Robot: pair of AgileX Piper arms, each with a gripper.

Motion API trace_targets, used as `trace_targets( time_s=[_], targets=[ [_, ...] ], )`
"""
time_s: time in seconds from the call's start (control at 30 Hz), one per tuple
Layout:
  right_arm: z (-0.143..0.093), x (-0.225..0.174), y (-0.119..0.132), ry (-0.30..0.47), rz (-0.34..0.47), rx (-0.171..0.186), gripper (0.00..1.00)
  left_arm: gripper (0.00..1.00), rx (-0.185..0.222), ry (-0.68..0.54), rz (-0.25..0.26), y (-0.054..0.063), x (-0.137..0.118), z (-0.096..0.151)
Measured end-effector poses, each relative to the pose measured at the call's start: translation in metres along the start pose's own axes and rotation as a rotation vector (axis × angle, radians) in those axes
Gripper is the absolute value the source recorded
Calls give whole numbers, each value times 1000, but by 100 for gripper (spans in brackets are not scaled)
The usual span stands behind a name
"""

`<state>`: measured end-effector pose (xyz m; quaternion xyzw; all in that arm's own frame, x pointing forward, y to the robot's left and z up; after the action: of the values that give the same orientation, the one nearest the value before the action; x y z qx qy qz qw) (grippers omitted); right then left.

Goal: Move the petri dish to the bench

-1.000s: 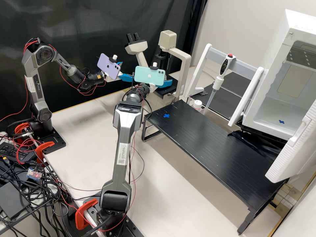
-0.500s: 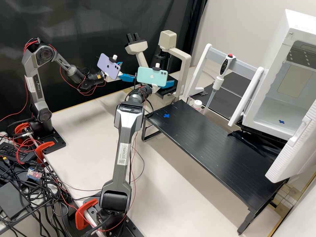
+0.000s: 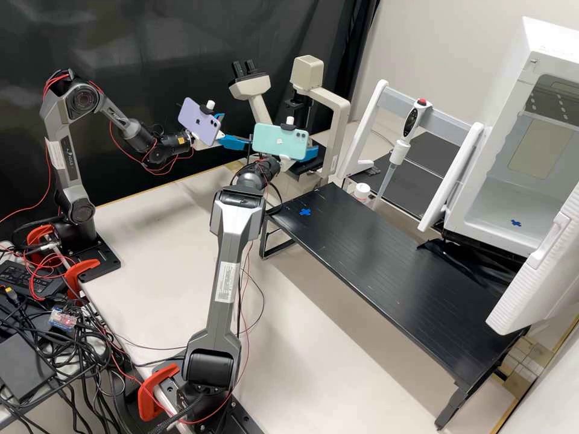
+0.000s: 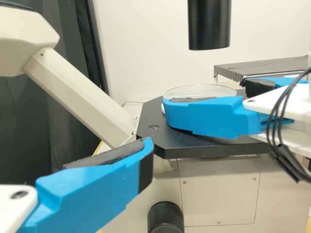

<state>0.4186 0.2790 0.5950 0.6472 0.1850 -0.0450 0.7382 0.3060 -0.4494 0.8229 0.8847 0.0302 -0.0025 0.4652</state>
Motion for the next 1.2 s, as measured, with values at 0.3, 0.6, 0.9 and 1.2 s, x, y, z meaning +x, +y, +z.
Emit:
trace_targets(
  time_s=[0.3, 0.6, 0.9, 1.2],
  targets=[
    [1, 0, 0, -6, -1, 8, 0, 100, 0, 0, 0, 0, 0, 0],
    [5, 1, 0, -18, -3, 4, 0, 100, 0, 0, 0, 0, 0, 0],
    [15, -5, -2, -29, -21, 19, 0, 100, 0, 0, 0, 0, 0, 0],
    [15, -28, 7, 19, -46, 15, 0, 100, 0, 0, 0, 0, 0, 0]
  ],
)
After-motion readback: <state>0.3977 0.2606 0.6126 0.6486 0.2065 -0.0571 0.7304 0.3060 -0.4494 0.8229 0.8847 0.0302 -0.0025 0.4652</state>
